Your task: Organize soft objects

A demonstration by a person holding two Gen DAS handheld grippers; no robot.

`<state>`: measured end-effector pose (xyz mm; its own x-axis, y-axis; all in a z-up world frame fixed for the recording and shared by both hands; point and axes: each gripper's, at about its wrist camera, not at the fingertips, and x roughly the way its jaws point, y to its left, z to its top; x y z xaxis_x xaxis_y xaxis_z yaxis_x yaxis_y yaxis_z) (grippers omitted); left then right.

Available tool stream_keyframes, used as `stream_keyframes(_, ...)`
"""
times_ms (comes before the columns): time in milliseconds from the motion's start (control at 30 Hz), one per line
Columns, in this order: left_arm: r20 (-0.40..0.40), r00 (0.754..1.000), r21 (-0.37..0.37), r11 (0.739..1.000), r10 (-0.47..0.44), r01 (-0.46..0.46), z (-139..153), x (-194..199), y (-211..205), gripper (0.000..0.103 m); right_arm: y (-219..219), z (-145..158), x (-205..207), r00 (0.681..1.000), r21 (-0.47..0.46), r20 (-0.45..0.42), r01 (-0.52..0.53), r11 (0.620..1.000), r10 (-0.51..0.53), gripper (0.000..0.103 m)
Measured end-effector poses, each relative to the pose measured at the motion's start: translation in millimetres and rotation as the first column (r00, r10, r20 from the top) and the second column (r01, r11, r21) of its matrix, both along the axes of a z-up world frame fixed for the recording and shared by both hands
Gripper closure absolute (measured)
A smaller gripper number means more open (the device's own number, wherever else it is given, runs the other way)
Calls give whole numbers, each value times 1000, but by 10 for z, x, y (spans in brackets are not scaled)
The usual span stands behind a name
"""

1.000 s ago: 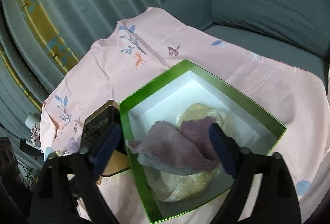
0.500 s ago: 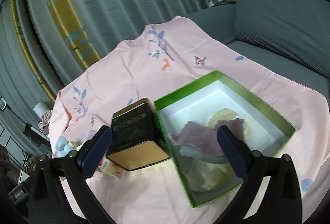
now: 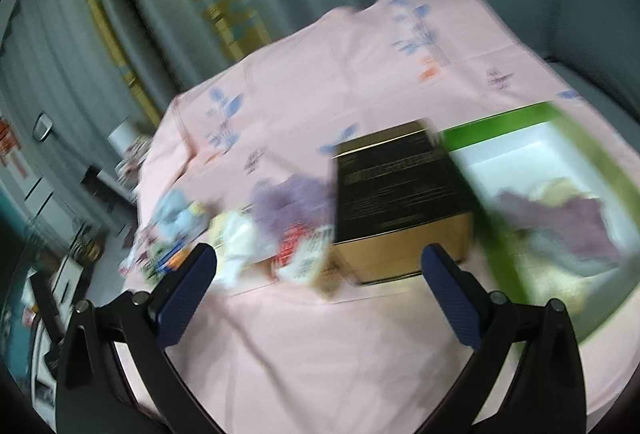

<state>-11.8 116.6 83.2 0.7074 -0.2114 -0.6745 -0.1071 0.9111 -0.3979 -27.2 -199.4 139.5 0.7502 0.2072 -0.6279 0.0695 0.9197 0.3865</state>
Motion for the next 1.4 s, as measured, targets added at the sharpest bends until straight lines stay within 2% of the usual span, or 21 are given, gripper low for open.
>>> stream_keyframes(67,-19,999,-29,998,50,-51,-41,-1,130,4,255,-28,157,997,17,-25,-73,997,74,1)
stream_keyframes(133,-42,998,-90,994,51,-55,-108,9,242,4,612,-65,403,982,20,-59,-176,984,177,2)
stream_keyframes(200,-64,996,-109,992,60,-66,-138,16,289,4,973,-127,662,960,36,-92,-262,964,265,2)
stream_keyframes(267,-70,994,-80,992,88,-94,-148,15,326,5,1270,-196,878,941,40,-122,-312,949,315,3)
stream_keyframes(367,-59,991,3,993,122,-122,-119,14,346,5,1805,-389,1311,904,12,-198,-385,923,380,2)
stream_keyframes(500,-85,977,75,979,194,-188,-185,58,466,5,2277,-637,1688,860,-53,-289,-452,890,420,3)
stream_keyframes(633,-128,973,37,981,193,-190,-262,108,592,5,2551,-843,1911,828,-102,-351,-498,861,437,4)
stream_keyframes(667,-129,974,26,982,188,-186,-264,111,606,5,2619,-930,1960,814,-108,-375,-514,851,443,4)
stream_keyframes(767,-131,974,26,982,187,-185,-250,123,631,5,2678,-1060,2051,799,-131,-408,-530,838,441,6)
stream_keyframes(867,-128,968,52,976,217,-212,-228,108,666,5,2697,-1228,2120,773,-79,-449,-534,841,449,13)
stream_keyframes(900,-124,969,50,976,216,-211,-221,110,674,5,2692,-1261,2130,780,-112,-458,-526,843,426,24)
stream_keyframes(933,-121,969,47,976,215,-211,-212,105,676,5,2697,-1266,2125,785,-125,-446,-531,838,430,26)
stream_keyframes(1067,-107,971,34,977,214,-212,-188,82,689,5,2613,-1180,2023,803,-109,-403,-519,848,440,29)
stream_keyframes(1200,-100,975,43,980,198,-194,-164,72,634,5,2389,-909,1685,824,-87,-321,-516,852,466,29)
stream_keyframes(1300,-88,978,45,981,191,-187,-130,46,585,5,2097,-712,1335,867,-96,-250,-465,880,431,29)
stream_keyframes(1400,-80,980,50,983,180,-176,-113,33,520,5,1802,-620,975,912,-143,-190,-392,909,363,28)
